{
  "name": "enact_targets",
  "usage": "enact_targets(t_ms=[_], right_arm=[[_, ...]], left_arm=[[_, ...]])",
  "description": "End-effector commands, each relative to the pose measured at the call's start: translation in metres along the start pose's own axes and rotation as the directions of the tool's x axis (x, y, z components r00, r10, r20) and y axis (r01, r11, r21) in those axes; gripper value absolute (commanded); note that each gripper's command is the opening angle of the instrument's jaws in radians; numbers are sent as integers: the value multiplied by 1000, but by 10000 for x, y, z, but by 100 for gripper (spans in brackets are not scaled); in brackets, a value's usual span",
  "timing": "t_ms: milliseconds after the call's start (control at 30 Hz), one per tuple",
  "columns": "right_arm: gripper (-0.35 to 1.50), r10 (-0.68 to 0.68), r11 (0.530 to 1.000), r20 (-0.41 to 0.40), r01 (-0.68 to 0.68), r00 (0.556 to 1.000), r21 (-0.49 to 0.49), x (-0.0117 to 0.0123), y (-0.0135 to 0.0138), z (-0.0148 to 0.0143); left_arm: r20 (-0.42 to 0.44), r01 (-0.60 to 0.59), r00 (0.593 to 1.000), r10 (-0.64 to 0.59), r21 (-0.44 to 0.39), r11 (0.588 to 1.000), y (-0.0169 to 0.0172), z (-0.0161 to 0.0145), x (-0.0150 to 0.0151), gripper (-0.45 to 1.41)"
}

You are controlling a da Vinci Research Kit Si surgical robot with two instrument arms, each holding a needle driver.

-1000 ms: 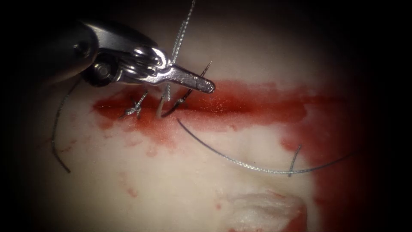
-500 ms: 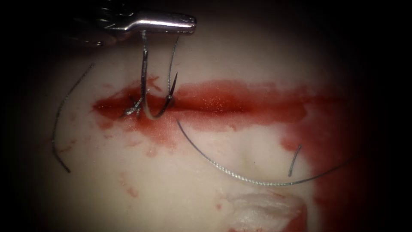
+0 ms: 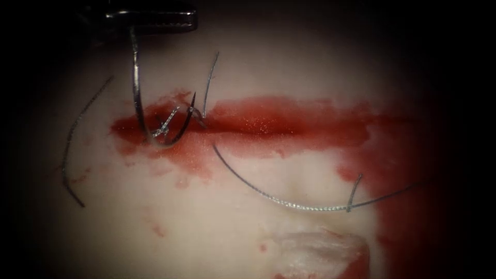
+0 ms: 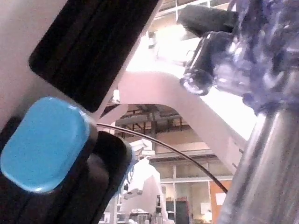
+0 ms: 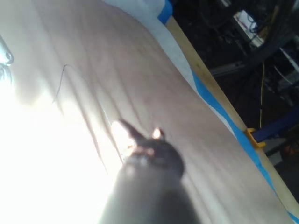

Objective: Wound Closure

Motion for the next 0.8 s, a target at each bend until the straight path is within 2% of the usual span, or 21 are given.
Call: enact_targets(t_ms=[33,133,300,400,467,500,533,600,700,767,800], right_arm=[[136,-4,1000,-6,4,1000,-4,11,8,7],[136,-4,1000,-8,4,1000,-4,11,6,8],[136,-4,1000,-8,4,1000,-5,11,6,8],[136,-4,1000,-8,4,1000,-5,12,5,7],[136,-4,1000,-8,4,1000,-6,12,5,8],[136,-4,1000,-8,4,1000,-6,12,5,8],[135,17,1000,-9,-17,1000,-3,11,3,8],[133,50,999,-6,-50,999,0,11,0,8],[131,108,993,34,-109,994,32,7,-9,8],[130,142,985,77,-149,987,93,5,-18,11],[126,186,952,128,-211,974,222,0,-32,13]], left_arm=[[-1,-5,1000,5,1,1000,-8,7,-5,-45],[-31,8,999,-9,-45,999,17,15,-8,-45],[-68,60,995,-69,-125,990,38,17,-6,-45],[-105,73,990,-90,-160,984,40,14,-1,-45],[-105,69,991,-86,-155,985,30,9,0,-45],[-94,41,994,-55,-144,989,22,6,0,-45],[-90,-49,995,39,-116,992,2,-4,0,-45],[-87,-81,994,72,-110,991,-6,-9,1,-45],[-49,-224,974,220,-138,965,-21,-31,8,-45],[-15,-306,951,307,-166,938,-20,-47,15,-45],[74,-378,912,403,-231,897,-14,-59,19,-45]])
